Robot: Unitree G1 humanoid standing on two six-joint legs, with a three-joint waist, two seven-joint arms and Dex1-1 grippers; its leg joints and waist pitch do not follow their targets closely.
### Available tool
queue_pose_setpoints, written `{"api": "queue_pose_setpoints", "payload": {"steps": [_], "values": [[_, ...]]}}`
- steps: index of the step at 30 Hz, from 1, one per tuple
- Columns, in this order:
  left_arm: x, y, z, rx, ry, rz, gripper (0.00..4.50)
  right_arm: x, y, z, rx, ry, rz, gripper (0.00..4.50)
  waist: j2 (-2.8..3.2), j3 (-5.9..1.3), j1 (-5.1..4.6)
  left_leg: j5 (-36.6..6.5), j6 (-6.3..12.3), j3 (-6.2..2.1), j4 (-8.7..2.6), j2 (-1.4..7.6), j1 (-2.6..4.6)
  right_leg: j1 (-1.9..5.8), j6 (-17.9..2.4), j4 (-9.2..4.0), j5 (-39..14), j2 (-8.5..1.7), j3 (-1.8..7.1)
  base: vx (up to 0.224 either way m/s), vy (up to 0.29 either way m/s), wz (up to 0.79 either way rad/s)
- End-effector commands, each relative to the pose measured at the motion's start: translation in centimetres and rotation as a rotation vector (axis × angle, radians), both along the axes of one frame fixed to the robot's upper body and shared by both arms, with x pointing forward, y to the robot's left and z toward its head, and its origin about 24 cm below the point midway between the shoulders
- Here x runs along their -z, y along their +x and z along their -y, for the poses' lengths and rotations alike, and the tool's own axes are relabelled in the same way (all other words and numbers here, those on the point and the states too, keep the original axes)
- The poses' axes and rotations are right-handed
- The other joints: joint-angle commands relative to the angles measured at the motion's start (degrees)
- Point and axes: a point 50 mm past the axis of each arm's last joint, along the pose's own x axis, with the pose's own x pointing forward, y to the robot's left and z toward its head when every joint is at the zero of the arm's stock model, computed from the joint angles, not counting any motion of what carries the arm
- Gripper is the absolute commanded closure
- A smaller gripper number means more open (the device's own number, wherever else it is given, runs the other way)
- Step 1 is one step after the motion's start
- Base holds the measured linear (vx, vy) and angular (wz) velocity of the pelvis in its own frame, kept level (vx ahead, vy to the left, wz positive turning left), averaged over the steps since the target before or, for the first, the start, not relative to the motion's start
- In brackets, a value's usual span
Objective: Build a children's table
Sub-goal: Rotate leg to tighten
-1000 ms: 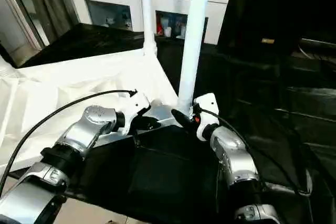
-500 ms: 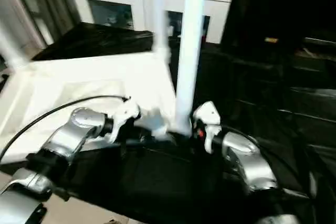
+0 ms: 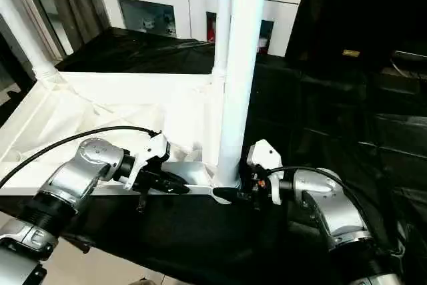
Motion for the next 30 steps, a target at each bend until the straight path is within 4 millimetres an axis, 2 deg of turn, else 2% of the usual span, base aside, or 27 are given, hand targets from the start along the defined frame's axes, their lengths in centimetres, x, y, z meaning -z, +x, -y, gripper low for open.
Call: {"api": "queue_pose_setpoints", "payload": {"steps": [1,4,8,9,10,14,15,16,17,18,20,23,26,27,29,30], "values": [[-0.3,-0.4,0.7,0.045,-0.059,-0.029,4.50,-0.1,-0.1,0.0,-0.012,0.002,-0.005,1.53,-0.98,-3.05,0.00,-7.88,4.72,-1.82,-3.61,4.30,0.22,2.52,-11.85,-3.72,-13.52,-5.82,3.17,0.000,0.000,0.00],[-0.3,-0.3,0.6,0.040,-0.056,-0.023,4.50,0.1,-0.1,0.0,-0.005,0.002,-0.012,1.75,-0.91,-3.15,0.03,-7.23,4.84,-1.84,-3.56,4.32,0.19,2.58,-12.14,-3.55,-12.19,-5.79,3.15,0.000,0.000,0.00],[-0.2,0.1,0.9,-0.011,-0.051,-0.001,4.50,0.6,0.3,0.1,0.078,-0.001,-0.014,1.79,-0.99,-3.11,0.00,-7.37,4.77,-1.83,-3.53,4.24,0.16,2.59,-12.24,-3.58,-12.42,-5.86,3.15,0.000,0.000,0.00],[-0.1,0.6,1.1,-0.071,-0.045,0.026,4.50,1.1,0.9,0.2,0.173,-0.012,-0.008,1.80,-0.97,-3.07,-0.10,-7.68,4.48,-1.82,-3.54,4.20,0.23,2.46,-12.16,-3.72,-13.08,-5.86,3.16,0.000,0.000,0.00],[-0.1,0.6,1.1,-0.071,-0.045,0.026,4.50,1.1,0.9,0.2,0.173,-0.012,-0.008,1.80,-0.99,-3.03,-0.18,-8.01,4.20,-1.87,-3.55,4.15,0.22,2.42,-12.09,-3.78,-13.71,-5.85,3.14,0.000,0.000,0.00],[0.3,2.7,2.6,-0.301,-0.020,0.120,4.50,2.6,2.7,0.0,0.515,-0.007,-0.021,1.80,-1.16,-2.82,-1.07,-9.84,2.25,-2.10,-3.77,3.81,0.31,2.46,-10.49,-4.49,-19.42,-5.91,2.98,0.000,0.000,0.00],[0.4,3.5,3.2,-0.403,0.000,0.154,4.50,3.0,3.3,-0.5,0.636,0.013,-0.032,1.80,-1.13,-2.83,-1.22,-10.14,1.84,-2.07,-3.75,3.79,0.49,2.29,-10.03,-4.64,-20.29,-5.83,3.07,0.000,0.000,0.00],[0.5,3.6,3.4,-0.427,0.004,0.159,4.50,3.0,3.4,-0.6,0.665,0.017,-0.031,1.80,-1.07,-2.83,-1.26,-10.41,1.62,-2.04,-3.77,3.81,0.63,2.10,-10.02,-4.72,-20.64,-5.85,3.11,0.000,0.000,0.00],[0.5,3.8,3.6,-0.457,0.009,0.162,4.50,3.1,3.6,-0.8,0.702,0.023,-0.029,1.80,-1.08,-2.97,-1.09,-10.57,1.25,-2.11,-3.79,3.94,0.84,2.13,-10.04,-4.67,-20.18,-5.92,3.12,0.000,0.000,0.00],[0.5,3.9,3.8,-0.472,0.009,0.161,4.50,3.1,3.7,-0.9,0.721,0.028,-0.030,1.80,-1.02,-3.02,-1.03,-9.77,1.57,-2.04,-3.78,3.92,0.61,2.36,-10.20,-4.47,-17.91,-5.85,3.23,0.000,0.000,0.00],[0.3,4.5,4.6,-0.557,0.008,0.185,4.50,3.2,4.2,-2.1,0.804,0.045,-0.024,1.80,-0.90,-3.08,-0.96,-9.00,2.34,-1.83,-3.65,3.79,0.61,2.12,-10.67,-4.35,-15.65,-5.92,3.38,0.000,0.000,0.00],[0.1,4.7,5.1,-0.561,-0.001,0.195,4.50,3.1,4.4,-2.9,0.792,0.048,0.004,1.80,-0.88,-3.25,-0.73,-7.61,2.77,-1.94,-3.60,3.83,0.43,2.53,-10.88,-4.08,-13.69,-5.94,3.24,0.000,0.000,0.00],[0.0,4.6,5.6,-0.521,-0.021,0.189,4.50,2.6,4.4,-3.6,0.760,0.081,0.027,1.80,-0.78,-3.25,-0.75,-7.33,3.50,-1.90,-3.55,3.83,0.27,2.59,-11.13,-3.97,-12.27,-5.99,3.27,0.000,0.000,0.00],[0.0,4.4,5.7,-0.494,-0.024,0.186,4.50,2.4,4.5,-3.6,0.748,0.088,0.037,1.24,-0.78,-3.15,-0.74,-7.78,3.76,-1.93,-3.61,3.85,0.28,2.59,-11.14,-4.07,-13.02,-6.02,3.24,0.000,0.000,0.00],[0.2,4.2,5.6,-0.460,-0.025,0.182,4.50,2.2,4.4,-3.5,0.713,0.092,0.041,1.24,-0.71,-3.06,-0.78,-8.55,3.61,-1.95,-3.69,3.85,0.30,2.58,-10.88,-4.25,-14.43,-6.01,3.20,0.000,0.000,0.00],[0.2,4.0,5.5,-0.438,-0.027,0.179,4.50,2.1,4.4,-3.4,0.690,0.093,0.044,1.08,-0.67,-3.15,-0.81,-8.79,3.54,-1.99,-3.67,3.87,0.26,2.68,-10.59,-4.22,-14.73,-6.01,3.22,0.000,0.000,0.00]]}}
